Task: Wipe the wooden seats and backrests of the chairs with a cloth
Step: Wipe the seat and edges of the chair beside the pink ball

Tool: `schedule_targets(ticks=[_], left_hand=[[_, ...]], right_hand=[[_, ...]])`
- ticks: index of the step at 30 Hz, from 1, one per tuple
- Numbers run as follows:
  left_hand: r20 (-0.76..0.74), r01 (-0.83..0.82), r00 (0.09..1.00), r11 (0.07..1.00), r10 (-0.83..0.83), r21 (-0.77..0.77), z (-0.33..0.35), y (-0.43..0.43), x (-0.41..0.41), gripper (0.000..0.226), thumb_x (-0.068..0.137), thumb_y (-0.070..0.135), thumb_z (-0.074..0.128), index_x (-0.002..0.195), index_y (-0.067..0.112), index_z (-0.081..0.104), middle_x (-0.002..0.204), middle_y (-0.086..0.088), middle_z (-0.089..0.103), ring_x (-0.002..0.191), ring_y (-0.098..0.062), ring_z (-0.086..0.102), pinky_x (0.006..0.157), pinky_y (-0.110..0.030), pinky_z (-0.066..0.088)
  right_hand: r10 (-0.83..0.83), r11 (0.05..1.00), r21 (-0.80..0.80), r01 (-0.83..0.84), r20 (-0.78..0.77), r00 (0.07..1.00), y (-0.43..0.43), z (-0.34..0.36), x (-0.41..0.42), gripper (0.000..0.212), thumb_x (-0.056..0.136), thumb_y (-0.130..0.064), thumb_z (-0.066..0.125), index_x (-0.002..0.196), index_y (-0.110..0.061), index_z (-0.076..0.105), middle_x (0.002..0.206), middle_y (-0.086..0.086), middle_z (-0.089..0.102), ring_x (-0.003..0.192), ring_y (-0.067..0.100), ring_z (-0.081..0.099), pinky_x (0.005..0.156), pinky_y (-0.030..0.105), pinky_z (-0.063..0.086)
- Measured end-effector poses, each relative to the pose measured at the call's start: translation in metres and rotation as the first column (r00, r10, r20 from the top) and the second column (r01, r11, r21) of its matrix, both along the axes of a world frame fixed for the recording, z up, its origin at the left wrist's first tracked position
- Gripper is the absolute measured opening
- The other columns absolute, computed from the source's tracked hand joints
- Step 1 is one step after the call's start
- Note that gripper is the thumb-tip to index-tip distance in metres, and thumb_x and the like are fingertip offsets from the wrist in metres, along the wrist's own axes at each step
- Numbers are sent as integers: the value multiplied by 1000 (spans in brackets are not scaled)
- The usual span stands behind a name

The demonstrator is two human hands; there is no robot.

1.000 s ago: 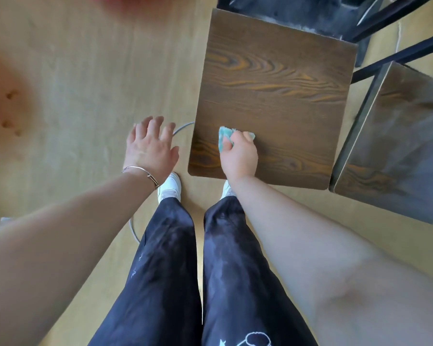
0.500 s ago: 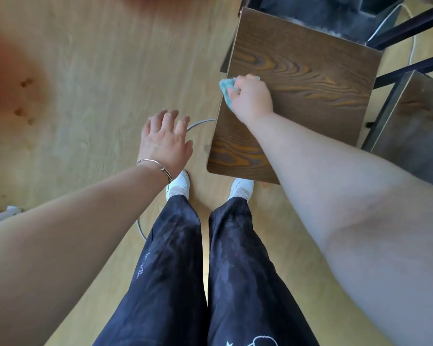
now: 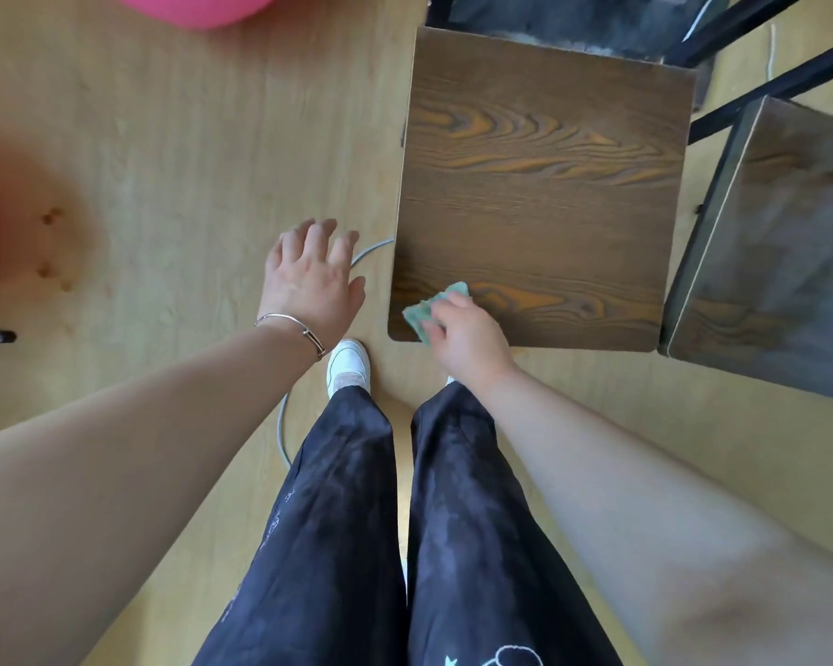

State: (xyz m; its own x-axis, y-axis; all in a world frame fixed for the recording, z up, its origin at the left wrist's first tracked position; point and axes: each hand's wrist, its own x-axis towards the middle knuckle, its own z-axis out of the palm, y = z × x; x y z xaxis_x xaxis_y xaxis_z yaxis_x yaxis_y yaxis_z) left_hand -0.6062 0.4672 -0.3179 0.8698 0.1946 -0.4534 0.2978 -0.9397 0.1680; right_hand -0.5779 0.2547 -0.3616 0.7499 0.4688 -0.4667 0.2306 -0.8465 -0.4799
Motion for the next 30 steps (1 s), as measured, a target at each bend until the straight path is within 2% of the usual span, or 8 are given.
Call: schedule_targets(ticks=[2,4,6,8,14,20,26,30], left_hand=[[-4,32,999,999,-32,4,0,-6,5,53,93,39,47,142,20,35,148,-8,33,137,-32,24,107,-47,29],[-7,61,998,998,-61,0,-3,-14,9,53,93,38,47,142,21,34,148,-8,33,137,-32,24,107,-47,29],[1,82,997,997,-82,-11,-7,-22,12,52,93,38,47,141,20,36,147,-8,34,136,-32,24,106,-47,30],[2,98,995,995,-98,-18,-11,-29,16,52,93,38,47,141,20,36,147,-8,34,136,-32,24,106,-47,30],[-5,151,989,988,-151,-23,-10,-40,19,52,93,38,47,142,21,36,147,-7,34,136,-33,25,106,-48,30],[-4,152,988,988,-152,-9,-9,-33,17,52,95,39,45,142,21,35,148,-8,33,137,-33,24,107,-48,29],[15,100,995,995,-100,-8,-7,-17,6,52,93,38,48,141,21,35,147,-8,33,136,-33,24,107,-48,28],[41,33,999,999,-34,12,4,0,1,52,92,38,49,140,20,37,146,-8,35,135,-34,26,106,-49,29]], right_hand=[[-255,965,-36,259,92,963,-43,-1,17,19,92,-19,57,80,-4,60,97,15,60,86,34,56,70,37,44],[-483,862,-73,501,179,857,-90,-1,38,26,92,-16,56,68,-9,49,89,17,59,81,33,54,71,36,41],[-627,739,-131,661,224,746,-128,0,57,27,94,-18,54,69,-12,47,95,18,59,83,31,52,66,25,28],[-698,660,-154,735,238,676,-150,-3,67,23,95,-22,54,77,-7,56,99,17,60,90,32,55,65,21,23],[-724,632,-179,754,211,657,-137,-7,54,25,97,-25,51,85,-5,61,106,13,60,95,29,56,65,23,26],[-690,695,-119,709,168,704,-86,-6,28,23,95,-19,53,87,1,61,103,14,60,94,33,56,73,30,37],[-559,823,-54,566,104,822,-11,-3,-6,23,96,-19,52,85,1,59,101,14,59,86,33,56,66,32,34],[-414,910,-26,413,-42,909,36,1,-28,24,97,-21,51,101,-1,65,113,12,60,95,32,58,72,28,35]])
